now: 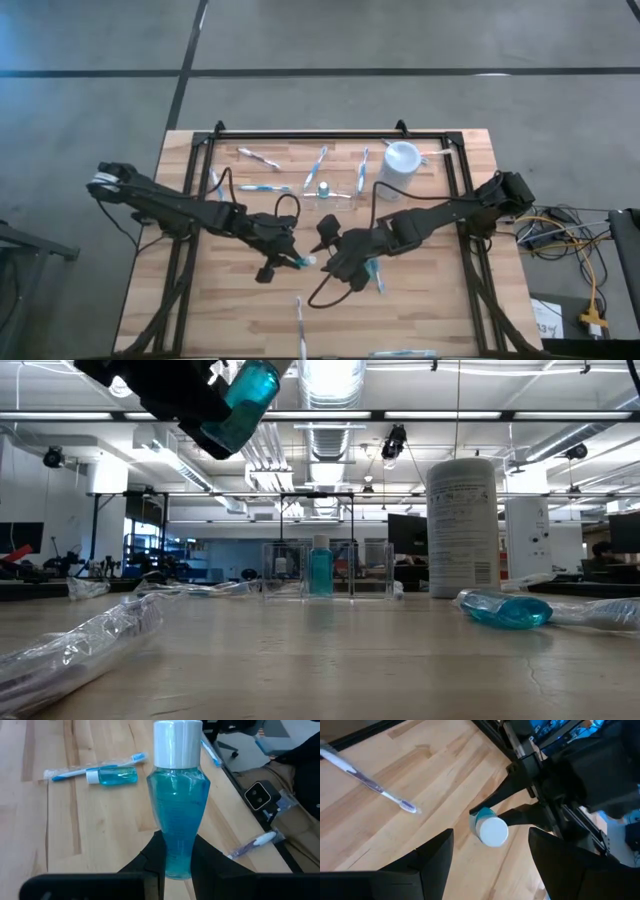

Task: Pick & Place toothbrushing station
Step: Put the mouthwash into the transparent organizer

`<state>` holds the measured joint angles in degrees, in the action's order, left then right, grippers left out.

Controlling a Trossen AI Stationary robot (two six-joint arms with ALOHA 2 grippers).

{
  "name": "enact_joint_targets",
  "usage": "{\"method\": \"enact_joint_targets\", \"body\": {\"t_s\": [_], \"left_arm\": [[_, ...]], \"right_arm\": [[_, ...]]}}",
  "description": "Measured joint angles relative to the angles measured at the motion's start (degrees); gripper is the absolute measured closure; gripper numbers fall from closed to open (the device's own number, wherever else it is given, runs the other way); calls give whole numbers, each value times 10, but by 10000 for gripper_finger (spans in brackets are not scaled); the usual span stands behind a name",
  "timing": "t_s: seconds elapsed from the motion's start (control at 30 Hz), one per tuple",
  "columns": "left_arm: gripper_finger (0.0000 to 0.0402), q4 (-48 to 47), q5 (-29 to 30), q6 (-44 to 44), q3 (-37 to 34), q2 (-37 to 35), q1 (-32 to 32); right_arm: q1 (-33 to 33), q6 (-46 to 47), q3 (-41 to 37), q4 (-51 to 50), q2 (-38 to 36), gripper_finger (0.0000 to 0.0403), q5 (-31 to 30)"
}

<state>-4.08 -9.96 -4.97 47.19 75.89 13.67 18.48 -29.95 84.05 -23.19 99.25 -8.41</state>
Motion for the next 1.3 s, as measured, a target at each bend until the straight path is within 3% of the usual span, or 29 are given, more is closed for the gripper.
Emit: {"method": "enact_joint_targets", "body": {"t_s": [0.47,0.93,1.3], "left_arm": [[342,-55,-7,20,74,51,0],[342,-56,-7,28,75,57,-1],[342,-59,-7,28,73,57,-1]], "right_arm": [[0,-7,-1,0,9,167,-1],[-4,-5,-1,-3,22,233,14],[-7,-6,-1,-6,29,309,22]]}}
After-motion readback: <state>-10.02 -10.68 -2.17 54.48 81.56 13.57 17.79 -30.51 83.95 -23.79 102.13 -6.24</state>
